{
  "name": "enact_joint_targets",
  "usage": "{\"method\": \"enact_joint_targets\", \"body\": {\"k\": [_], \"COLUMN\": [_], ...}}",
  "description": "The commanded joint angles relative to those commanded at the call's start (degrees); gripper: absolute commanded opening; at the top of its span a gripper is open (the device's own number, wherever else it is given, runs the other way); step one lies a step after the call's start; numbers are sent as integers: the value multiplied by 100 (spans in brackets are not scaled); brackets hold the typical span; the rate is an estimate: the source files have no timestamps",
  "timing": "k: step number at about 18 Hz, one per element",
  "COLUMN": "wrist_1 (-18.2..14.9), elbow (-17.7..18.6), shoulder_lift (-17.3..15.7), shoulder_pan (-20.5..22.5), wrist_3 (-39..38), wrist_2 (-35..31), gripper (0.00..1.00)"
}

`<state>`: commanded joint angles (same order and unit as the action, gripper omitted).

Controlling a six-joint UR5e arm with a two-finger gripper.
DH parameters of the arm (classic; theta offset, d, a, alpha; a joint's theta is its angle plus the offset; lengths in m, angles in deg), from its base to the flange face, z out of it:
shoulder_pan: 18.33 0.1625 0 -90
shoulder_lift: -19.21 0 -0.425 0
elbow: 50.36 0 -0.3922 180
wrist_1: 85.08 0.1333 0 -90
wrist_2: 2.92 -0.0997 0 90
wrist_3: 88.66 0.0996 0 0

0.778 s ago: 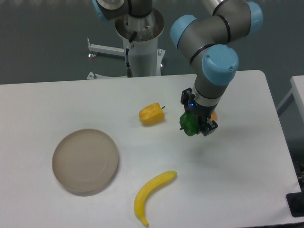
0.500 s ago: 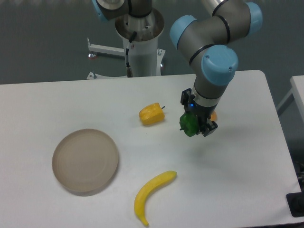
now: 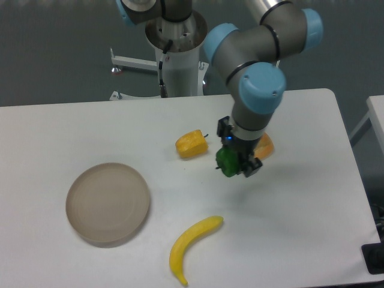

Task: Place the green pepper on the plate
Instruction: 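Carry the held green pepper with the gripper over to the beige plate, then lower the green pepper onto the plate and open the gripper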

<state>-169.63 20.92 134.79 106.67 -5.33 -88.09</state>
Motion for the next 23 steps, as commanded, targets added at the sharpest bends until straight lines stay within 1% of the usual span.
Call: {"method": "enact_joint_targets", "body": {"k": [3,5,6,8,10,11,12,14,16,18,20,21,22,23], "wrist_1": [61,333,377,631,904,1036,1098,1099,1099,1125,1230,1291,1370,1493], "elbow": [-79,-61,-70,-70,-70,-62,-53,-35,9,9,44,96,149,245], "shoulder_lift": [79,175,237,465,684,781,843,949,967,1028,1063,1072,1090,1081], "shoulder_pan": [-474,-896,-1063,-1301,-1600,-1636,-1697,-1855,-1900,-1926,-1953,-1953,-1961,-1961], "wrist_3": [-738,-1133,-1283,-1731,-1969,-2040,-2084,-2093,-2093,-2076,-2076,-2076,-2084,-2093], "wrist_2": [88,114,202,290,290,290,290,290,308,308,308,308,308,308], "gripper": [7,7,7,7,8,8,8,10,13,34,52,57,66,98]}}
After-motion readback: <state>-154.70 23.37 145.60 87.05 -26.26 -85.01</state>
